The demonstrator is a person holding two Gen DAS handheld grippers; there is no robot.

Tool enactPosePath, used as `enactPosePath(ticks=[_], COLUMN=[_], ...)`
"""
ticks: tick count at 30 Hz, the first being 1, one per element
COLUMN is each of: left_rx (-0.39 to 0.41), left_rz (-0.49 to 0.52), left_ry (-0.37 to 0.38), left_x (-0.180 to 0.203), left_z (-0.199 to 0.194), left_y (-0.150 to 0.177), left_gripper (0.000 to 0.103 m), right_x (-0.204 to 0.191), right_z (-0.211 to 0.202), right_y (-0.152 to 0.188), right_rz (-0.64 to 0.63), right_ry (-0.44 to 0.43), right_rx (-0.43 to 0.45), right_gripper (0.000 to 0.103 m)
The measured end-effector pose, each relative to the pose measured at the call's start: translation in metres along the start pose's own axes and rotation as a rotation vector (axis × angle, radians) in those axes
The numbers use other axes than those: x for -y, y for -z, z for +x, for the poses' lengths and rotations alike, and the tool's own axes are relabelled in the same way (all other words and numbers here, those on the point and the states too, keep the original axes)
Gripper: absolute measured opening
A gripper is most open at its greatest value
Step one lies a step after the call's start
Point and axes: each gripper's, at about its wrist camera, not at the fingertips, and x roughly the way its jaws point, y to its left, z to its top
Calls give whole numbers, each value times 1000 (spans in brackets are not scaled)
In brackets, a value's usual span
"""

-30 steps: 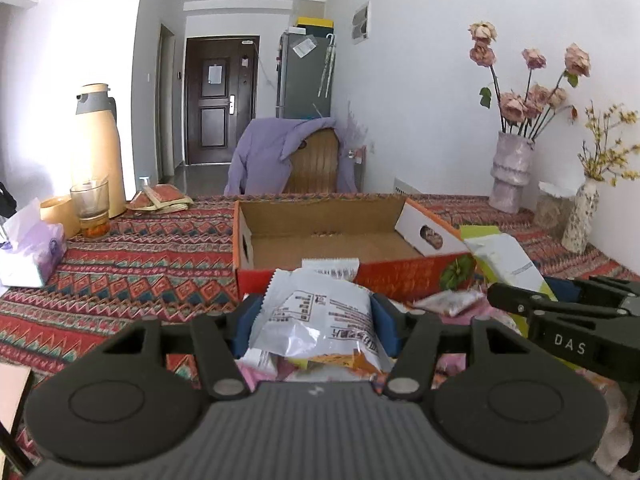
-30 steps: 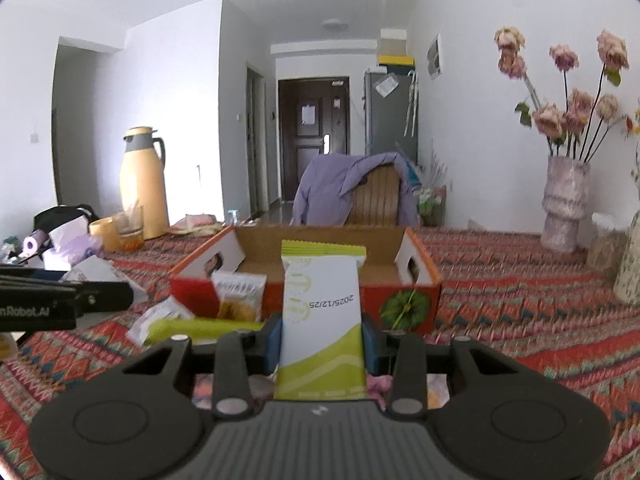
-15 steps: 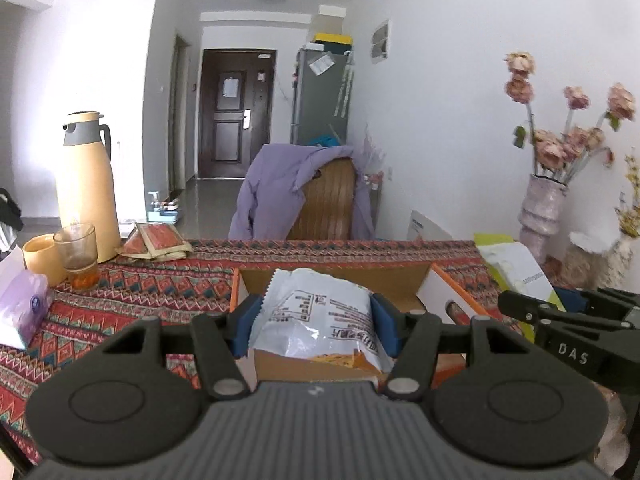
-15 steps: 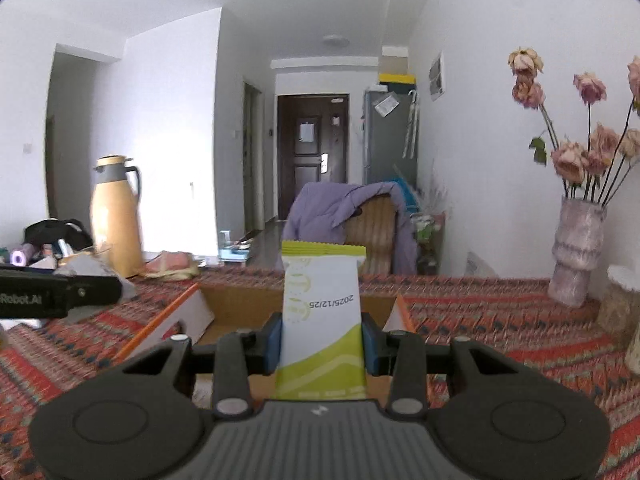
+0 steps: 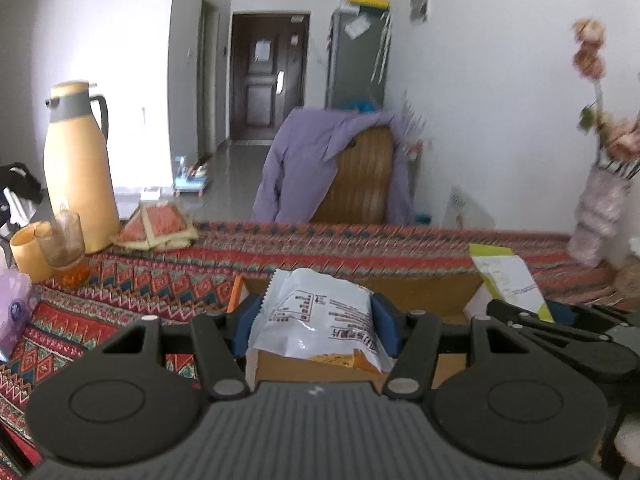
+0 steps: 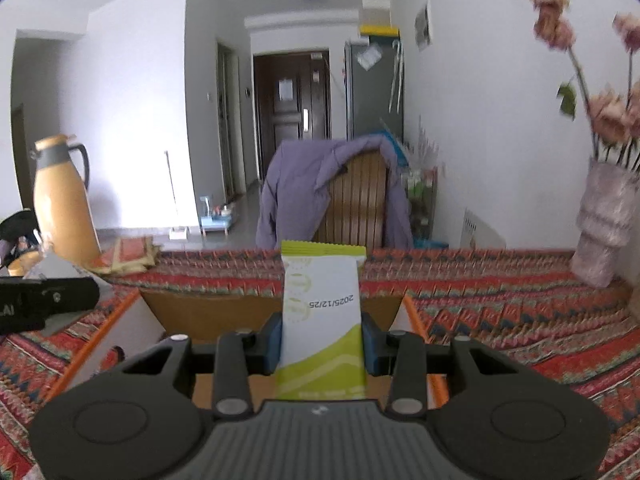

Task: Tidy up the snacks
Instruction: 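Carry both snacks into the cardboard box and open both tools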

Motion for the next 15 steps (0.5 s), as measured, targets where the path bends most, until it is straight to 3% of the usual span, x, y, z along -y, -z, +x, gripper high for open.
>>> enactPosePath(ticks=[8,15], left_rx=[-162,-219], left_rz=[1,33], left_ry=[-72,-53], left_x=[-3,-2], left_z=[63,81], left_y=[20,35], left_gripper=[61,66], right_x=[0,-5], right_z=[53,64], right_y=[24,36], right_rz=[-3,-32], right_ry=[10,9], right_rx=[-182,-226], right_gripper=[38,40])
